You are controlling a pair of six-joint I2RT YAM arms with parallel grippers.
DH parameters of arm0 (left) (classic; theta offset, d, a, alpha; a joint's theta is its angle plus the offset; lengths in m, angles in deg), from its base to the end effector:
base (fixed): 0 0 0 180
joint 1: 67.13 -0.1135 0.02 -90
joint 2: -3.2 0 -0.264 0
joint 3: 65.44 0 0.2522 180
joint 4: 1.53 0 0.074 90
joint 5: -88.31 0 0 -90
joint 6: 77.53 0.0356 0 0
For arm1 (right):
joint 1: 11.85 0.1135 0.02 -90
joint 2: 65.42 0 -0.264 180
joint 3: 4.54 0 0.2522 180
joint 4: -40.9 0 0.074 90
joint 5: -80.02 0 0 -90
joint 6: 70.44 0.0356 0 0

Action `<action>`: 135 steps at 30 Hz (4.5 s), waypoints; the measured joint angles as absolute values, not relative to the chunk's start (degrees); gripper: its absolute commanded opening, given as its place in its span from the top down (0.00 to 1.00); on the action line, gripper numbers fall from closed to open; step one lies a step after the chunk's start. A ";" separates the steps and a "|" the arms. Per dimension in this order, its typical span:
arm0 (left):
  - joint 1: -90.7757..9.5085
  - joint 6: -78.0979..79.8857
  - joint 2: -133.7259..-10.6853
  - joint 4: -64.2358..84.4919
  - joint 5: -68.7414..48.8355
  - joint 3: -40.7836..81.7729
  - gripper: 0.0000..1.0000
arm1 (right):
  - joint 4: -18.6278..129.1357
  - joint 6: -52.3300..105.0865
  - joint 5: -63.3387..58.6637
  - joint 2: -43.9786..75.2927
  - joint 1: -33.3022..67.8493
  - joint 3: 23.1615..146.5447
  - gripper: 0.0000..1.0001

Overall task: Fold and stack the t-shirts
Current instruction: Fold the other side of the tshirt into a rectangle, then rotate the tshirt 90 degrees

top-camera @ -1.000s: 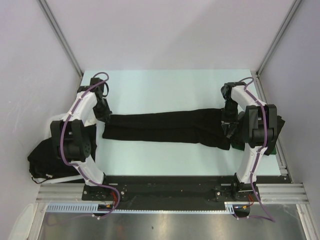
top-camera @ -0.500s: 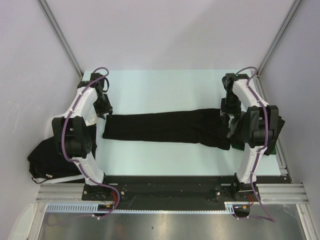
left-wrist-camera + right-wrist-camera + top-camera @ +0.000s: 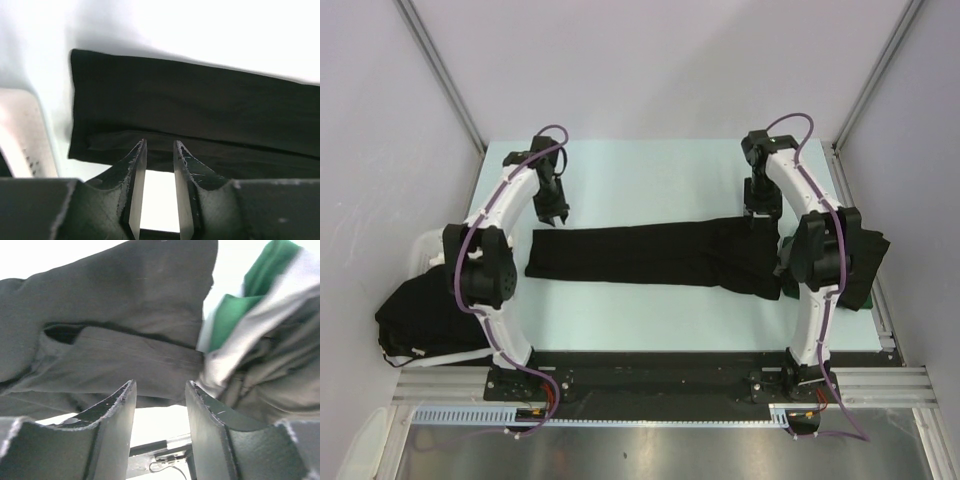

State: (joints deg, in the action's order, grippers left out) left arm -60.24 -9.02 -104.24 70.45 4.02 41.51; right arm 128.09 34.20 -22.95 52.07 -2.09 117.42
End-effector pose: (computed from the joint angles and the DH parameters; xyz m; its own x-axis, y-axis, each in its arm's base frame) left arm 0.3819 -0.0426 0.2589 -0.9137 -0.2568 -0.3150 -0.2634 0.9644 -0.0221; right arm 0.4025 0.0611 0.2595 -0.9805 0.0813 -0.1789 0.1144 0.9764 -0.1834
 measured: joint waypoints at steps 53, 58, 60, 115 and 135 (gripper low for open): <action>-51.60 -9.57 -106.42 69.86 2.56 43.52 0.71 | 110.86 31.84 -26.10 56.07 0.70 100.07 1.00; -51.60 -10.03 -105.29 66.56 1.55 40.35 0.72 | 108.59 30.44 -27.41 54.89 1.60 97.99 1.00; -51.60 -10.25 -105.22 65.16 0.88 38.82 0.72 | 108.28 29.91 -27.78 54.87 1.84 97.84 1.00; -49.94 -10.99 -105.22 56.94 0.68 32.44 0.70 | 98.23 21.65 -27.50 65.75 -0.80 115.50 1.00; -49.61 -10.40 -105.22 57.57 0.70 32.44 0.69 | 92.92 20.95 -23.39 76.50 -1.11 132.74 1.00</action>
State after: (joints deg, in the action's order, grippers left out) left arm -49.61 -10.40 -105.22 57.57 0.70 32.44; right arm 92.92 20.95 -23.39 76.50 -1.11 132.74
